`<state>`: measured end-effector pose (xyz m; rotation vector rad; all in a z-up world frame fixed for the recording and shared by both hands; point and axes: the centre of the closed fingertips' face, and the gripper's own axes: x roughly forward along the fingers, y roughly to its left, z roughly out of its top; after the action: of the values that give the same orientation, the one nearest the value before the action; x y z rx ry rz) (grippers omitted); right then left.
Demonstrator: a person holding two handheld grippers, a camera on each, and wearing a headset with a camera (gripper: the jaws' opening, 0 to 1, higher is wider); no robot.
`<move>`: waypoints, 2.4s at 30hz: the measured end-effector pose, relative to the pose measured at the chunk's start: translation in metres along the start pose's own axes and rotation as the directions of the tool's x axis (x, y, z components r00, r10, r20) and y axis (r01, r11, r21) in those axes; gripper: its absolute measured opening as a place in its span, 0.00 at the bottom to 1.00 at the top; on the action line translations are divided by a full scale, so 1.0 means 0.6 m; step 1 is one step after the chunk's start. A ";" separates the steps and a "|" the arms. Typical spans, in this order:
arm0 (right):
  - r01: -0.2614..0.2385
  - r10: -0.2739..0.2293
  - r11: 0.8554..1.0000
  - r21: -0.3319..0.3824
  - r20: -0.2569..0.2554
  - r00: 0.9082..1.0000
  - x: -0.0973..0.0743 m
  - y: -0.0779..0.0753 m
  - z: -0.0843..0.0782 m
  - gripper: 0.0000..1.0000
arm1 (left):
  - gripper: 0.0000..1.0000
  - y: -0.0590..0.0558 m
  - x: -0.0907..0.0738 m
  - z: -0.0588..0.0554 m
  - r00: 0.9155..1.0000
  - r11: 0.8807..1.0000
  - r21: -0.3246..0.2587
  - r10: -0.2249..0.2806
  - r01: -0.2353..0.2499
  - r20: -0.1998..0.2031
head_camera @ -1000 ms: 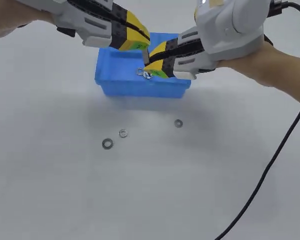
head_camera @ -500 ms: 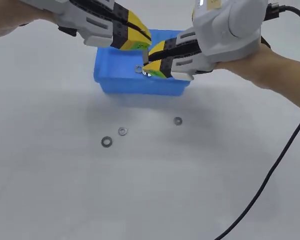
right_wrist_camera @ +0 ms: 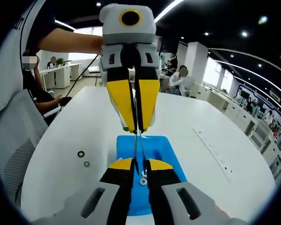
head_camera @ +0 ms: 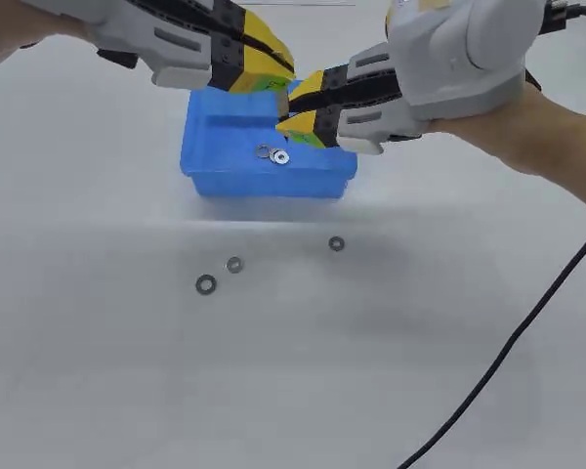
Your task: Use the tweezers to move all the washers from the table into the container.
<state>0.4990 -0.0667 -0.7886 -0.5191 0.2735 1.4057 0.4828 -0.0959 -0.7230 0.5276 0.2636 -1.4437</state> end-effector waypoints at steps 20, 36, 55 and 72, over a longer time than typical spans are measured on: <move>0.016 -0.015 1.000 0.010 -0.019 1.000 -0.077 0.112 -0.006 0.12 | 0.06 -0.119 0.041 0.057 0.999 0.997 0.073 -0.033 0.031 0.025; 0.021 -0.017 0.995 0.099 -0.040 0.999 -0.078 0.143 -0.058 0.12 | 0.06 -0.141 0.074 0.023 0.998 0.998 -0.009 -0.059 0.059 0.027; 0.023 -0.014 0.985 0.171 -0.055 0.998 -0.063 0.142 -0.105 0.12 | 0.06 -0.135 0.098 -0.012 0.997 0.992 -0.102 -0.070 0.073 0.038; 0.014 -0.002 0.981 0.194 -0.059 0.998 -0.052 0.141 -0.124 0.12 | 0.06 -0.134 0.115 -0.029 0.995 0.987 -0.130 -0.089 0.093 0.037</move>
<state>0.4203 -0.1245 -0.8530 -0.4000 0.4502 1.3409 0.4148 -0.1505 -0.7858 0.3894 0.3595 -1.5098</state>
